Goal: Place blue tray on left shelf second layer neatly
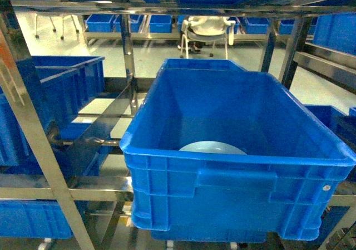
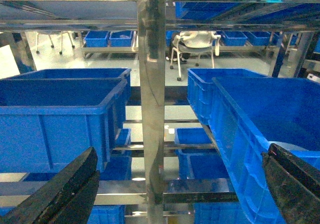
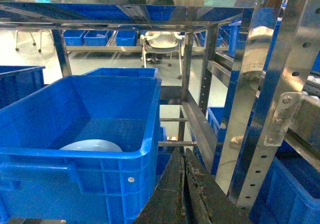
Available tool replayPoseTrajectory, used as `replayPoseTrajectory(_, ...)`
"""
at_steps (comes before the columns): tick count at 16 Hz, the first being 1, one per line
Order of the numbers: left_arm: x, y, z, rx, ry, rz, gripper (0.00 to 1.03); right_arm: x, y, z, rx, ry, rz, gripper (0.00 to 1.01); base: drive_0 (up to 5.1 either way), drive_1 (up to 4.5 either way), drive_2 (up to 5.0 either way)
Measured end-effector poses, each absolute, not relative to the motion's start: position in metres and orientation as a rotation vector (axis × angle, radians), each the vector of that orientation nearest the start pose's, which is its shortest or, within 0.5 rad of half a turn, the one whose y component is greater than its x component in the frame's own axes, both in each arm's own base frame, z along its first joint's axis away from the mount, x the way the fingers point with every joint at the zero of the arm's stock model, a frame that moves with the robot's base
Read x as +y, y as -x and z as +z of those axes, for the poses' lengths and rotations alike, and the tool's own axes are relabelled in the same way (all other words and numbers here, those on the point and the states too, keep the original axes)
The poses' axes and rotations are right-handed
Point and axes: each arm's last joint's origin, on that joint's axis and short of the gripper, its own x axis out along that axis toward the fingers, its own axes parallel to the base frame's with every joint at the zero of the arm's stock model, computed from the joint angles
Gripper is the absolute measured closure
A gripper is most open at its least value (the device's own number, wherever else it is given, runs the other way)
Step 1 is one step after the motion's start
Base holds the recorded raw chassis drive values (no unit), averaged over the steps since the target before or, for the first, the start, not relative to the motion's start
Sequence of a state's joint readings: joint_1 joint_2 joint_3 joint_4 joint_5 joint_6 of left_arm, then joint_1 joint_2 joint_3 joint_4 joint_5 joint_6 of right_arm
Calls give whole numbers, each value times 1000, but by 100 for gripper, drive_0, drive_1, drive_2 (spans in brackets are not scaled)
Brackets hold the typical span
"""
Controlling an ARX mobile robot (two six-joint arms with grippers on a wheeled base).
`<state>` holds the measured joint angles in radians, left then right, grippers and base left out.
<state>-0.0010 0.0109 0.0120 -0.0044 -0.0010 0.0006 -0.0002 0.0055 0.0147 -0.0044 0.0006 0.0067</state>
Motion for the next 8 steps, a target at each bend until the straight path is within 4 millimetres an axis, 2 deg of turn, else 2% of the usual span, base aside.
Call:
replayPoseTrajectory(1,0,-98,166,3,-1,0,5,0,-97,168,-5,-6,-1,90,0,0,0)
replayPoseTrajectory(7,0,-98,166,3,-1,0,5,0,-97,168,-5,-6,-1,11,0,0,0)
replayPoseTrajectory(8,0,-98,166,3,-1,0,5,0,-97,168,-5,-6,-1,1,0,0,0)
